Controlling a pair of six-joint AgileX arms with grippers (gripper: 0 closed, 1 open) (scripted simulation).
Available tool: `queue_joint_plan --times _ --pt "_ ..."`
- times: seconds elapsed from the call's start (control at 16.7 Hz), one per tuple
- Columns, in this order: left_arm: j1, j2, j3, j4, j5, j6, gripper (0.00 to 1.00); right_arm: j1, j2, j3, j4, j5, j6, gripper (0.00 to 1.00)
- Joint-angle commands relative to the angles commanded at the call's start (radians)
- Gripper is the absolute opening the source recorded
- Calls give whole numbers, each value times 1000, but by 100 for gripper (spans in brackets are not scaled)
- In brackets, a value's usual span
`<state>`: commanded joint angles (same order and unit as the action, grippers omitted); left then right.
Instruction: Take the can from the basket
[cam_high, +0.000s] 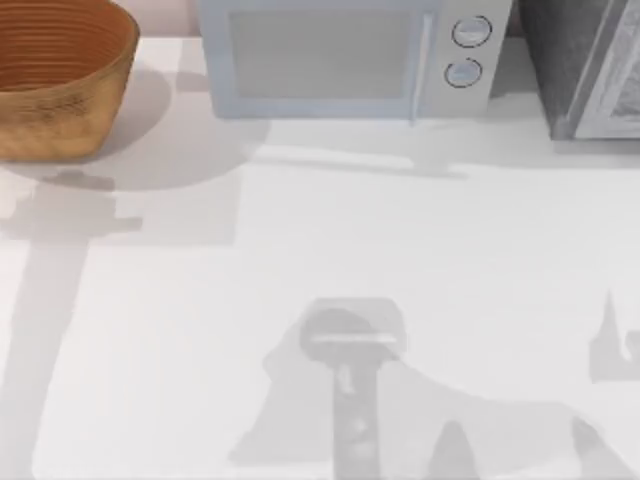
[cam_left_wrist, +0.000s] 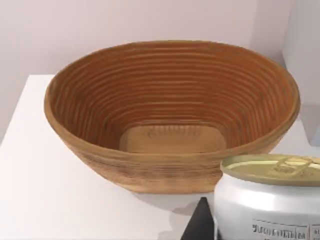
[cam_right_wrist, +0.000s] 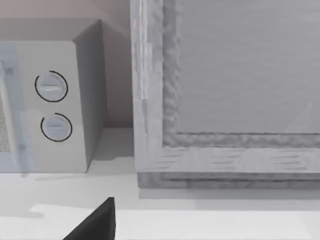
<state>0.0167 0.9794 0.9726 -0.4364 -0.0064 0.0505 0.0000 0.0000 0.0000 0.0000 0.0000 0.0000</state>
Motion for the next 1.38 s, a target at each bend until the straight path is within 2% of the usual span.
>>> queue_joint_plan --times 0.36,0.66,0.84,1.26,1.38 --pt "-18 -605 -591 268 -5 -24 0 0 0 0 0 0 0 100" --pt "-18 -911 -904 406 3 -44 0 0 0 0 0 0 0 100" --pt "-17 -979 -972 436 6 -50 0 0 0 0 0 0 0 100" --pt "-17 -971 -971 436 9 -48 0 0 0 0 0 0 0 100" --pt "-31 -927 -949 456 46 -48 0 0 0 0 0 0 0 100"
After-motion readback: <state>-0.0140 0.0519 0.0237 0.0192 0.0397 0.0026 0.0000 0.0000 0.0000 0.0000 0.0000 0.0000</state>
